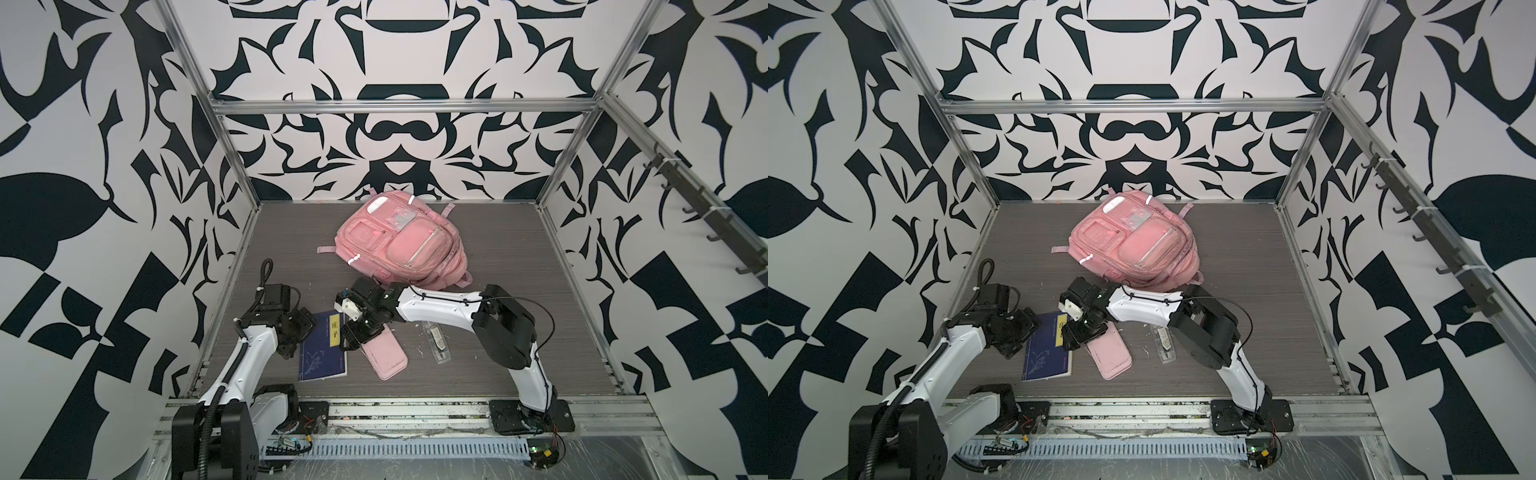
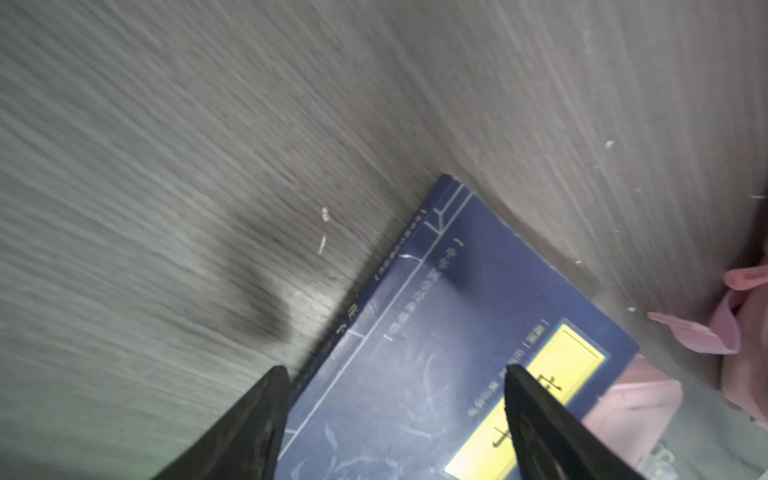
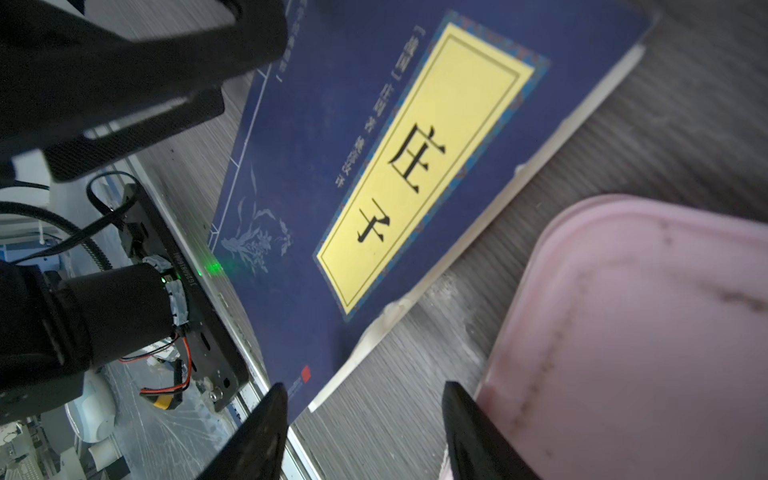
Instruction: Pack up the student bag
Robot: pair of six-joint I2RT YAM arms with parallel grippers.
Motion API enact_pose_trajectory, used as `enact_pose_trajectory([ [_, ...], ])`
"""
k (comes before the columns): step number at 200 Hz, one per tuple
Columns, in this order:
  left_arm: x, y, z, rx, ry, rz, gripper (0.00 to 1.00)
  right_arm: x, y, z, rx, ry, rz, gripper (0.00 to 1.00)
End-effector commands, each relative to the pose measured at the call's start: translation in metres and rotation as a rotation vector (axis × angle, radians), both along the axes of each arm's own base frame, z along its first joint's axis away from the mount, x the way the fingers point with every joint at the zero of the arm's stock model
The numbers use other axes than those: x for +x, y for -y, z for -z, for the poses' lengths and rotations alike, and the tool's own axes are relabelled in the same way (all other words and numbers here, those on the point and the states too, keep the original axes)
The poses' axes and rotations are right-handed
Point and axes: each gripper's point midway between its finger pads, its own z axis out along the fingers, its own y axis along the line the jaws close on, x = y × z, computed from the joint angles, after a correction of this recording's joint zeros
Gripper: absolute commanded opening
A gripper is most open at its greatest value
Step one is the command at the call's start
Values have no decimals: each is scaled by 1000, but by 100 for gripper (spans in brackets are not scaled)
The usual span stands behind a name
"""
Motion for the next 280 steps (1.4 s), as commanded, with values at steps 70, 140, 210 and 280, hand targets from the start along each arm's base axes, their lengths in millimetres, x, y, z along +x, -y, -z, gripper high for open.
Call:
enact_pose_trajectory([
  [70, -14, 8, 14, -64, -30, -38, 83, 9, 37, 18, -198, 124, -14, 62],
  [140, -20, 18, 12, -141, -12, -86, 83, 19, 59, 24, -256, 164, -6, 63],
  [210, -17, 33, 8, -144, -3, -38, 83, 12, 53, 19, -192, 122, 3, 63],
  [280, -18, 42, 10, -112, -7, 25, 82, 53, 57, -1, -38, 41, 221, 62],
])
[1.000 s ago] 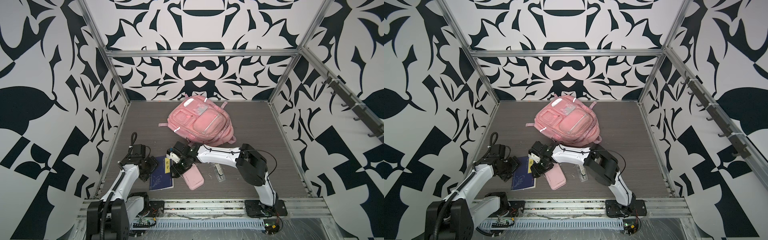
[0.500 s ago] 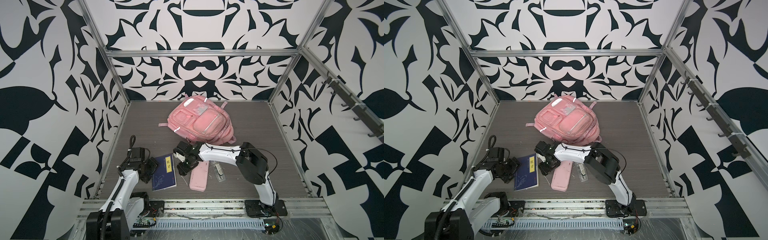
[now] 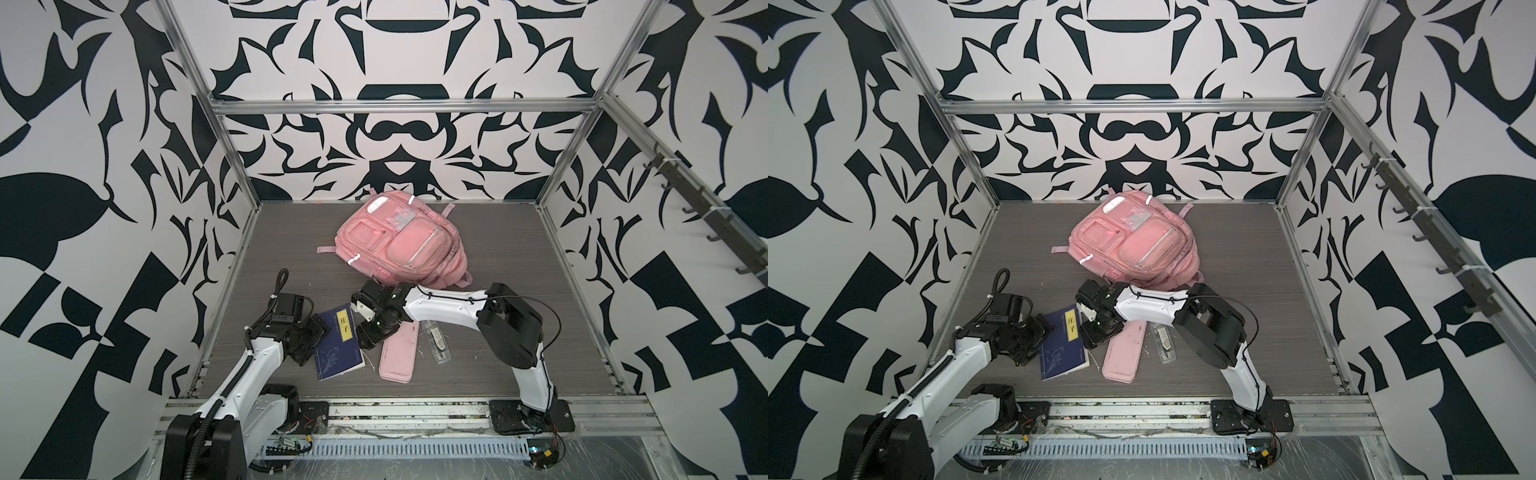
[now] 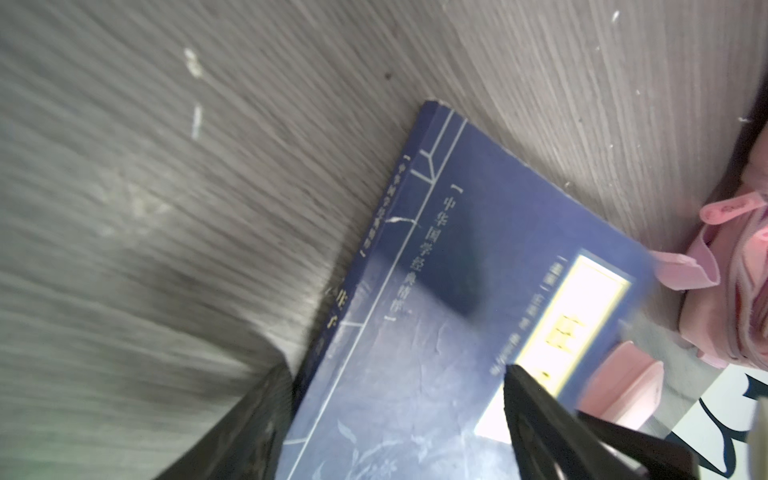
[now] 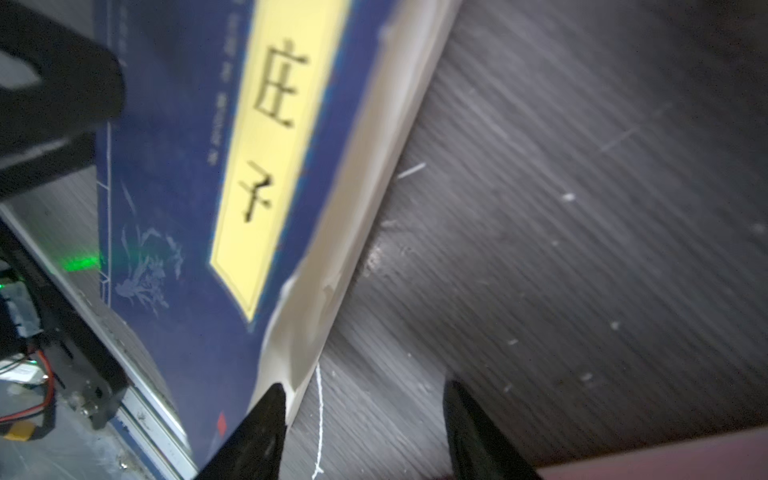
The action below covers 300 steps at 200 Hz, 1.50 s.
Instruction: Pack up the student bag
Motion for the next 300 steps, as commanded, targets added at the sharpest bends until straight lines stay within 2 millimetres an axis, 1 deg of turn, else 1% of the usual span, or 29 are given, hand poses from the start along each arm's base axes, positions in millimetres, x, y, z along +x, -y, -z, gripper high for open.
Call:
enact_pose_trajectory([
  [1, -6, -4, 4, 26, -31, -2, 82, 24, 3, -26, 111, -21, 119, 62],
  [20, -6, -7, 4, 51, -27, 9, 78, 33, 7, -31, 126, -13, 153, 61],
  [30, -6, -8, 6, 59, -31, 11, 75, 36, 6, -33, 138, -11, 154, 61],
  [52, -6, -7, 11, 56, -40, 13, 70, 36, -6, -39, 181, -38, 137, 61],
  [75, -6, -8, 14, 64, -54, 24, 69, 34, -22, -44, 239, -74, 124, 61],
  [114, -7, -11, 16, 93, -58, 40, 66, 30, -34, -47, 261, -77, 92, 62],
  [124, -6, -11, 16, 92, -55, 42, 66, 28, -37, -47, 259, -75, 80, 62],
  [149, -8, -12, 17, 93, -61, 42, 65, 23, -38, -36, 207, -70, 62, 60],
  [173, -8, -11, 16, 90, -56, 37, 65, 19, -38, -28, 165, -56, 46, 55],
  [203, -8, -11, 18, 88, -58, 36, 65, 18, -39, -23, 115, -14, 23, 49],
  [231, -7, -10, 17, 82, -56, 40, 65, 18, -41, -19, 78, 9, 15, 39],
  [252, -7, -10, 18, 84, -55, 42, 64, 18, -35, -11, -7, 52, -5, 31],
  [279, -7, -9, 18, 79, -57, 51, 64, 19, -32, -5, -50, 64, -10, 23],
  [300, -6, -7, 17, 76, -54, 70, 64, 20, -31, -1, -65, 67, -7, 20],
])
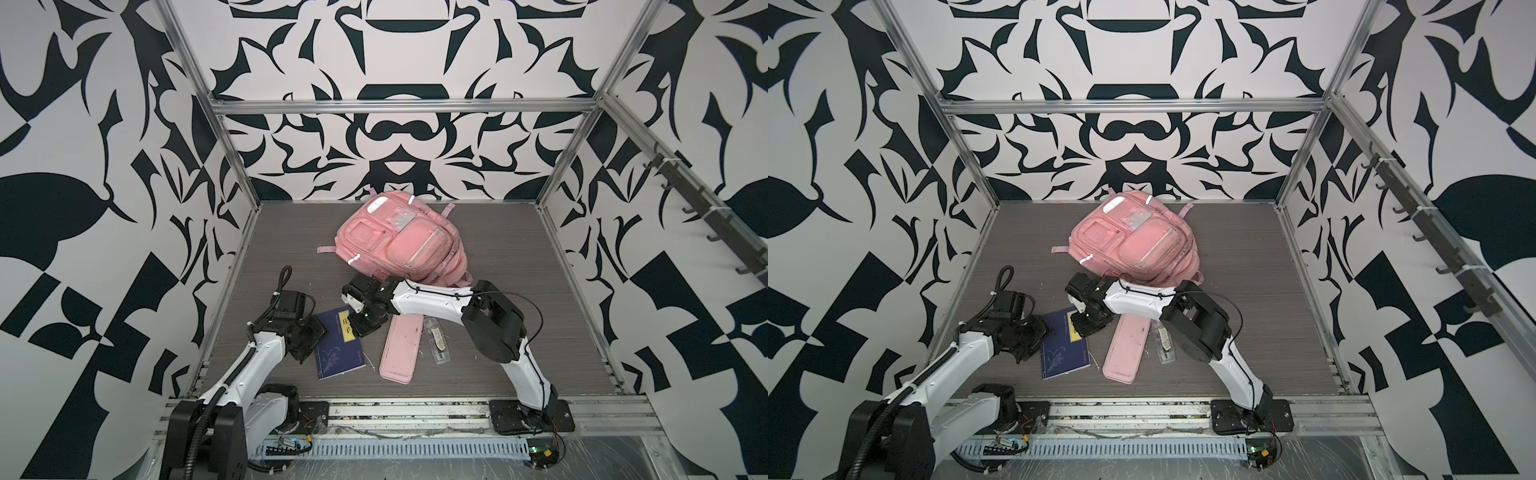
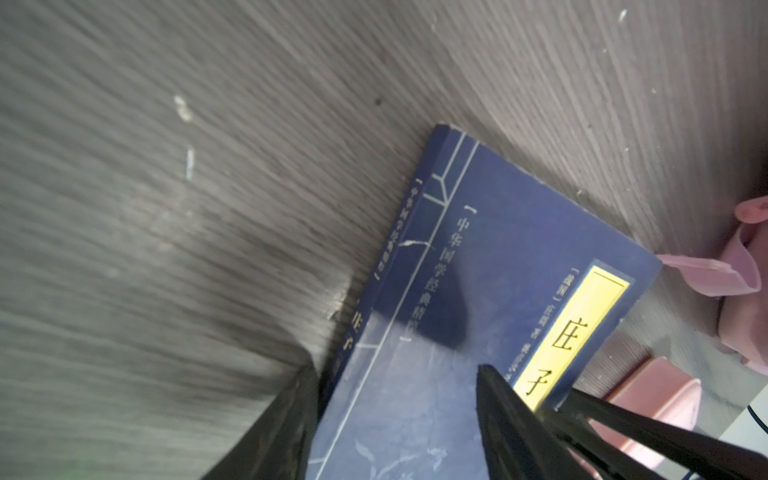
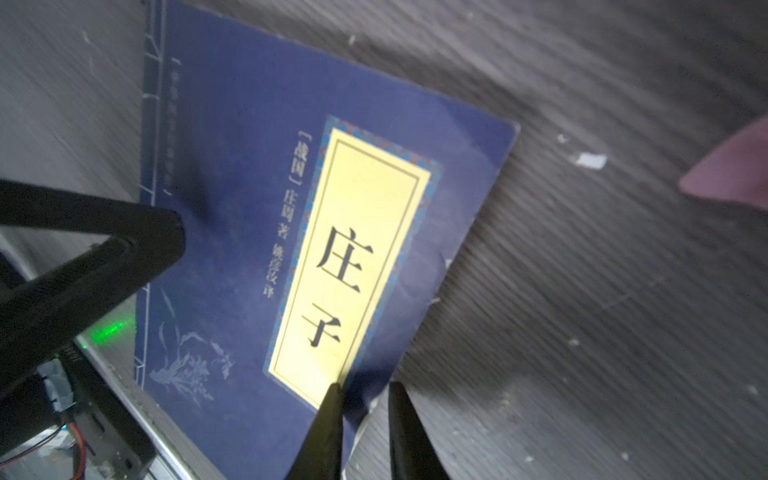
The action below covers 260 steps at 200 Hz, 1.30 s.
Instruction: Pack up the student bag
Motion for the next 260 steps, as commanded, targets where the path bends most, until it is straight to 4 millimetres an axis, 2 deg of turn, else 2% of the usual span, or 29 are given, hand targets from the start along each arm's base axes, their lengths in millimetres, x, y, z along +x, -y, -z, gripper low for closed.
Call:
enact_pose_trajectory([
  [1, -12, -2, 12, 20, -49, 23, 64, 4, 4, -6, -42, 36, -4, 20],
  [62, -9, 0, 10, 33, -46, 95, 67, 2, 2, 1, -52, 19, -8, 17],
  [108, -7, 11, 9, -9, -28, 174, 66, 2, 4, 9, -67, 13, -12, 16],
  [138, -3, 27, 7, -96, 20, 222, 56, 2, 3, 13, -71, 11, -14, 16],
  [164, 2, 35, -3, -136, 94, 254, 49, 1, 4, 20, -82, 2, -14, 16],
  [260, 9, 53, -36, -212, 267, 364, 44, -3, 8, 31, -91, -9, -19, 16],
])
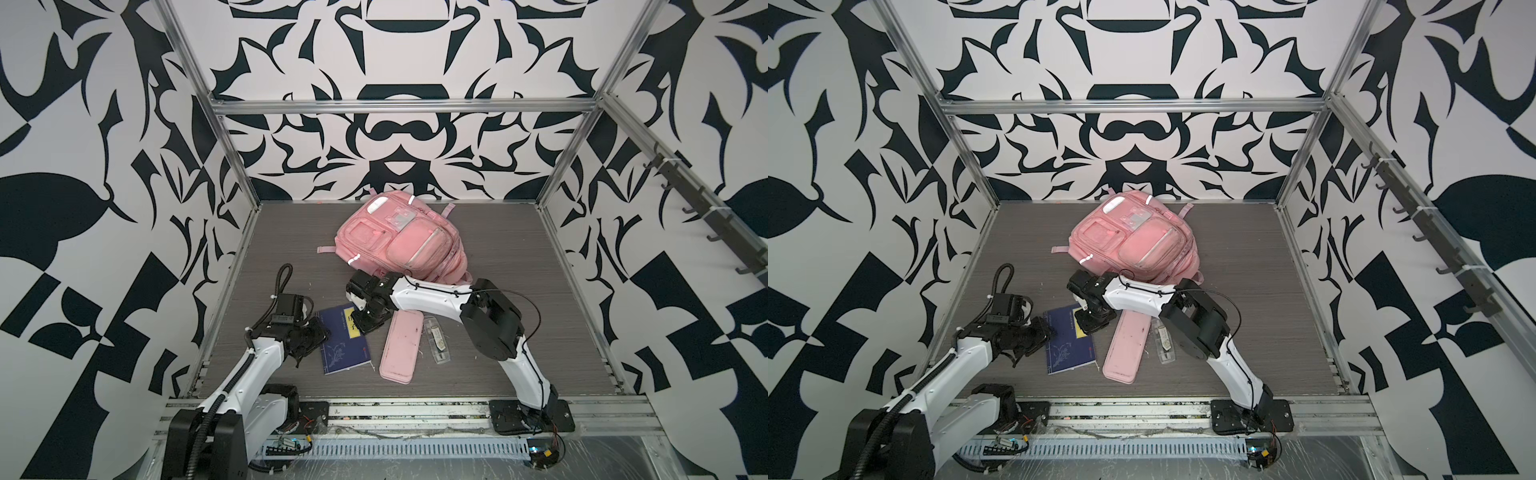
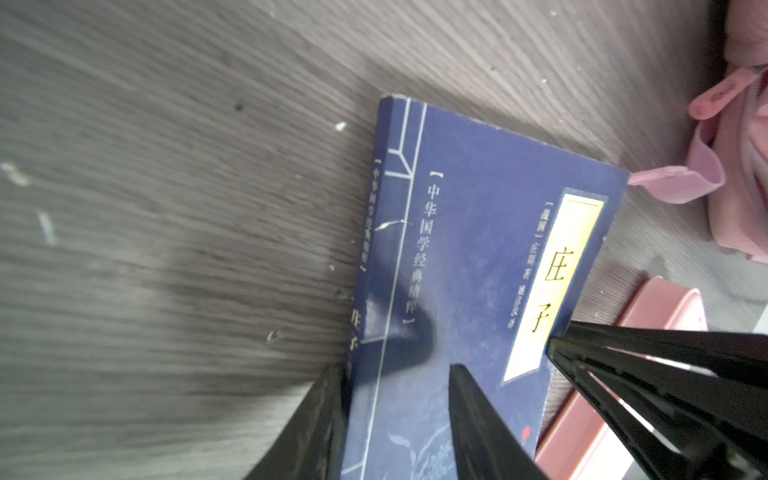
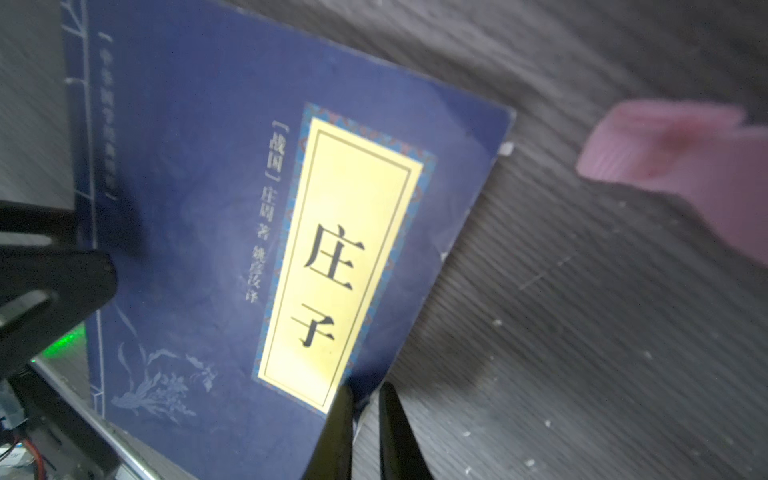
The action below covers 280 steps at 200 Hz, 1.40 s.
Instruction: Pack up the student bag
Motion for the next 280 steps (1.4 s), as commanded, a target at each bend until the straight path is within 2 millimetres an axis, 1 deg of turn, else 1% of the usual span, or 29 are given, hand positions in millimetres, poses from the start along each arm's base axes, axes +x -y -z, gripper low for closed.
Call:
enact_pose_trajectory([
  [1, 6, 36, -28, -186, 107, 128, 44, -9, -3, 27, -23, -9, -35, 16],
  [41, 8, 40, -40, -211, 169, 147, 43, -10, -2, 28, -22, -9, -30, 16],
  [72, 7, 41, -41, -218, 174, 154, 42, -10, -2, 29, -20, -9, -29, 16],
  [103, 8, 41, -45, -220, 200, 154, 40, -9, 1, 31, -35, -4, -26, 16],
  [121, 7, 39, -44, -214, 198, 145, 39, -9, 4, 31, -42, 2, -23, 16],
  [142, 7, 37, -38, -199, 169, 137, 39, -8, 4, 30, -40, 7, -21, 16],
  [173, 8, 36, -30, -187, 126, 132, 34, -8, 4, 28, -36, 10, -20, 16],
  [194, 10, 36, -32, -186, 131, 134, 29, -8, 5, 26, -34, 11, -20, 18],
  [208, 11, 37, -34, -186, 140, 135, 26, -8, 4, 25, -27, 13, -21, 21],
  [228, 14, 38, -39, -193, 154, 140, 21, -7, 3, 19, -15, 19, -19, 27],
  [243, 17, 38, -42, -194, 163, 140, 16, -3, 3, 11, 6, 27, -12, 32],
  [260, 23, 40, -48, -205, 177, 143, 13, 4, 4, -3, 37, 41, 1, 37],
  [280, 32, 44, -59, -220, 206, 151, 8, 13, 7, -24, 90, 62, 23, 41],
])
